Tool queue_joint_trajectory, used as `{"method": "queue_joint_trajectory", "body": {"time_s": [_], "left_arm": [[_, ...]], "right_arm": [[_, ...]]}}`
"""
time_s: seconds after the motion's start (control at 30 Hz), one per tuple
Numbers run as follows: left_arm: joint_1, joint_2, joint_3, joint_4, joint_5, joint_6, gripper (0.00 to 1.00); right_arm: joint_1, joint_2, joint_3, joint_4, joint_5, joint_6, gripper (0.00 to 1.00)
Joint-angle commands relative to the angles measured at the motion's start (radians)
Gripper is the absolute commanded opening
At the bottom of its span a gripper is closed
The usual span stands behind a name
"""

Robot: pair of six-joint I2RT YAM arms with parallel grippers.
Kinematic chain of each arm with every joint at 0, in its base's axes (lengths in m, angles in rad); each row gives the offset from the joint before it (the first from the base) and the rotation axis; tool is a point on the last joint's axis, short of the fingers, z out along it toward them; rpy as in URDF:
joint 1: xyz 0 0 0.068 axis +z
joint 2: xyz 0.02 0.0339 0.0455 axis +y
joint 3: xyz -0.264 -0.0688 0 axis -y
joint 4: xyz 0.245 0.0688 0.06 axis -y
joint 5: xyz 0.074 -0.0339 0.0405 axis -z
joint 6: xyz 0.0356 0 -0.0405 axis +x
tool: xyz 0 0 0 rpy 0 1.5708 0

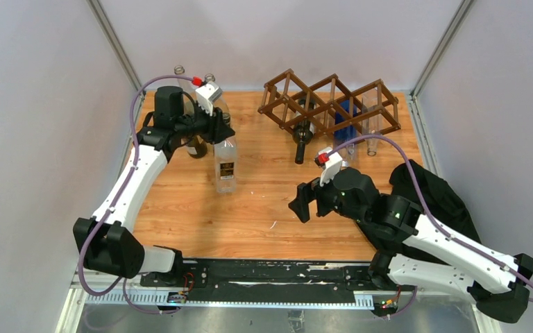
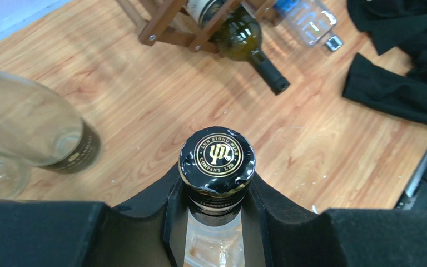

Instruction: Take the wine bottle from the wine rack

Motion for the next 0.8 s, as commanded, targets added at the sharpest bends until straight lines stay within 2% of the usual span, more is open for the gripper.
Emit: {"method": "queue_joint_trajectory", "body": {"time_s": [0.0, 0.2, 0.3, 0.6, 0.77], "left_arm": [[0.013, -0.009, 0.037, 0.079, -0.017, 0.063, 0.0], [0.013, 0.004, 0.004, 0.154, -0.031, 0.074, 0.0], [0.013, 0.002, -0.024, 0.187, -0.03, 0.095, 0.0], [0.013, 0.018, -0.092, 0.316, -0.045, 0.159, 0.0], [0.013, 0.057, -0.087, 0.404, -0.011, 0.114, 0.0]], "right_arm": [[-0.009, -0.025, 0.067, -0.237, 0.119, 0.101, 1.0], [-0.01, -0.051, 0.158, -0.437, 0.218, 0.133, 1.0], [-0.018, -0.056, 0.211, -0.473, 0.254, 0.131, 1.0], [-0.027, -0.112, 0.19, -0.416, 0.417, 0.19, 1.0], [-0.047, -0.096, 0.167, -0.364, 0.481, 0.184, 1.0]]}}
